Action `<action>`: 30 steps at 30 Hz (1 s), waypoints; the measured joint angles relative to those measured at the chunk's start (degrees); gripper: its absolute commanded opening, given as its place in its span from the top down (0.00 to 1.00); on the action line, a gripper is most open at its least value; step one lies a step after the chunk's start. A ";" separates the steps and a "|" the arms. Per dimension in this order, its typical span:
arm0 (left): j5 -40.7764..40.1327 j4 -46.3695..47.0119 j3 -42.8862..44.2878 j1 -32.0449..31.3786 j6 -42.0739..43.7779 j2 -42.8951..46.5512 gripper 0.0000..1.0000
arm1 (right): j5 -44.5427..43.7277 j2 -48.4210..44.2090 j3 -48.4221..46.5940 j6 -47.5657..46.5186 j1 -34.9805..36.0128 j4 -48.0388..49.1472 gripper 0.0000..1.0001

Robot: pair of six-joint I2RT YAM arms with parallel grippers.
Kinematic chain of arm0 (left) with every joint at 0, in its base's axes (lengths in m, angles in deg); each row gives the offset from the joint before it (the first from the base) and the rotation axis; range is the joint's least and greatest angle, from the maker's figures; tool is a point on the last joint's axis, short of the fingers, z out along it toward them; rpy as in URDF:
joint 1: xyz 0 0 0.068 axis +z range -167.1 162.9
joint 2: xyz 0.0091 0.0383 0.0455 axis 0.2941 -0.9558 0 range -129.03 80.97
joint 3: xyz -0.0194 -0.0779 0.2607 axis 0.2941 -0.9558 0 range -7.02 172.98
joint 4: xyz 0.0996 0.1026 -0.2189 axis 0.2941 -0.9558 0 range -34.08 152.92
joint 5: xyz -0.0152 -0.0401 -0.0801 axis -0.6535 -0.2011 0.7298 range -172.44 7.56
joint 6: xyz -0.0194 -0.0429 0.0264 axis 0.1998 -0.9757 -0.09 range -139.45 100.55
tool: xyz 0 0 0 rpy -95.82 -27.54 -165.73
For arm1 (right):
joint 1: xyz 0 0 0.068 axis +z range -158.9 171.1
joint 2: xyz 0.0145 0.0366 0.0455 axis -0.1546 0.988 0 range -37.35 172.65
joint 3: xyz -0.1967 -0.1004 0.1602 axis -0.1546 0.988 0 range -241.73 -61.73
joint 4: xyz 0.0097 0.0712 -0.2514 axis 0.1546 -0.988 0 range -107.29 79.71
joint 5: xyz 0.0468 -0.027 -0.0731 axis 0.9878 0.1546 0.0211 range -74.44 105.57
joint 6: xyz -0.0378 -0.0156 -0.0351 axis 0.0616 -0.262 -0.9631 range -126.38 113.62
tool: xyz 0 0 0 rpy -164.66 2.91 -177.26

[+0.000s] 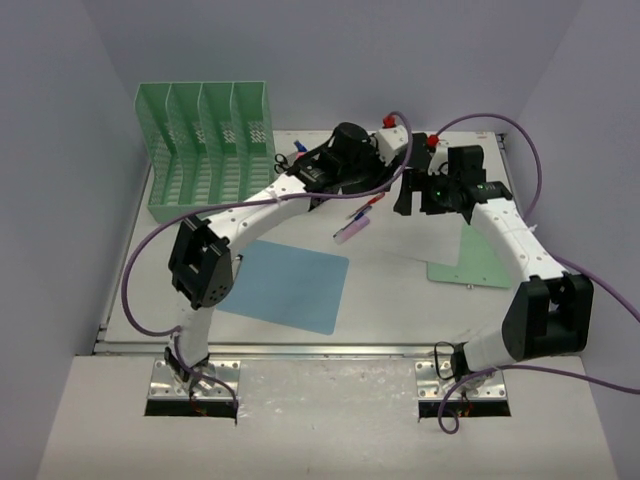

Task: Organize the desk

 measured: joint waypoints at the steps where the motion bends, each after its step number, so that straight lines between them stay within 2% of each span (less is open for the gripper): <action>1: 0.81 -2.40 2.82 -1.09 -0.17 -1.68 0.60 | -0.66 -0.04 -0.02 0.39 -0.20 -0.28 0.01; 4: 2.84 -9.75 10.21 -1.79 -0.98 -7.58 0.55 | -2.78 -0.07 -0.31 1.66 -1.46 -0.98 0.01; 8: 5.11 -18.93 17.16 -0.63 -2.32 -17.31 0.55 | -3.74 -0.07 -1.16 3.02 -5.27 -1.97 0.01; 14: 5.40 -27.93 19.21 0.33 -3.41 -26.49 0.55 | -2.25 -0.07 -1.49 4.46 -11.50 -2.64 0.01; 18: 5.05 -28.92 19.23 0.31 -3.87 -27.08 0.55 | -1.01 -0.07 -1.49 4.98 -14.21 -3.26 0.01; 30: 3.13 -25.18 19.23 0.37 -4.85 -27.08 0.55 | 1.73 -0.07 -1.49 5.35 -14.47 -3.67 0.01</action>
